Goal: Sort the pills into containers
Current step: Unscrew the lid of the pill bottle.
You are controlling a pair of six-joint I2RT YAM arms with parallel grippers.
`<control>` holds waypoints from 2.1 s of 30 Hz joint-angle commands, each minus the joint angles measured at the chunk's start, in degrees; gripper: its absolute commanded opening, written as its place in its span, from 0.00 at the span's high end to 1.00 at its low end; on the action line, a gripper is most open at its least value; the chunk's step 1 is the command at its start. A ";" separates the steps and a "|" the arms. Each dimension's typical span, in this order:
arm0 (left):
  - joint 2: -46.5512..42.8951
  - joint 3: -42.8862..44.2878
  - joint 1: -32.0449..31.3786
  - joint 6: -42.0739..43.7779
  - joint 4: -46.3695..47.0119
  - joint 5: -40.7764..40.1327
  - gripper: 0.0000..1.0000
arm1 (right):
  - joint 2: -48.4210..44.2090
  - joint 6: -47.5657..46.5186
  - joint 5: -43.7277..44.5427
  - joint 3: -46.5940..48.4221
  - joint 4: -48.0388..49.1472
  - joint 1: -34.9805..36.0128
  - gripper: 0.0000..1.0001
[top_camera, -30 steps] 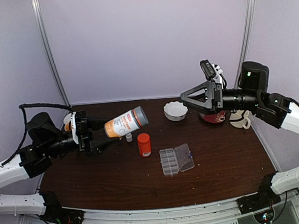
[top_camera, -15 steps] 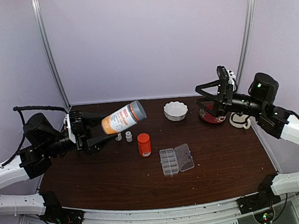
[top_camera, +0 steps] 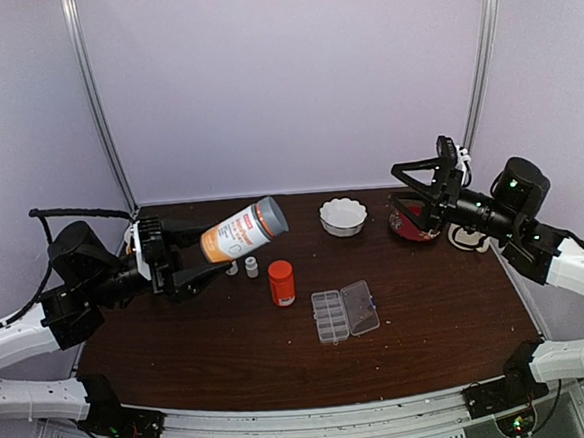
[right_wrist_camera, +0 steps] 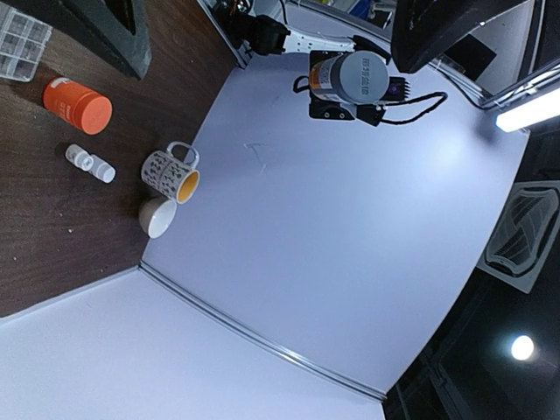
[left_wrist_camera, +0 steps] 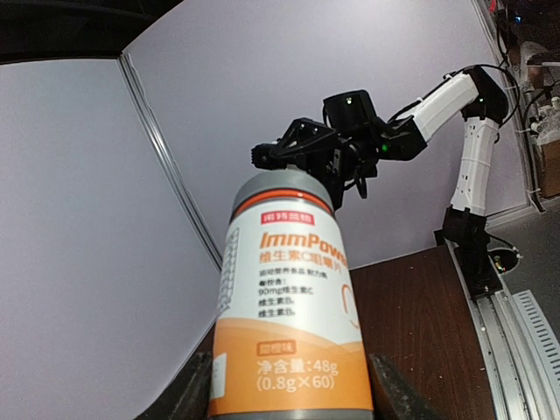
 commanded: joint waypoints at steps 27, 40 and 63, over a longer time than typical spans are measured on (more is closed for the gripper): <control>2.06 1.91 -0.93 3.58 2.28 2.66 1.00 | 24.56 -26.66 -4.69 35.47 -30.83 24.43 0.11; 2.15 1.81 -1.02 3.53 2.50 2.42 1.00 | 24.29 -27.35 -5.64 35.97 -30.86 24.88 0.17; 2.92 2.42 -1.54 3.70 0.87 2.18 1.00 | 26.88 -32.65 -3.71 40.19 -38.79 26.89 0.32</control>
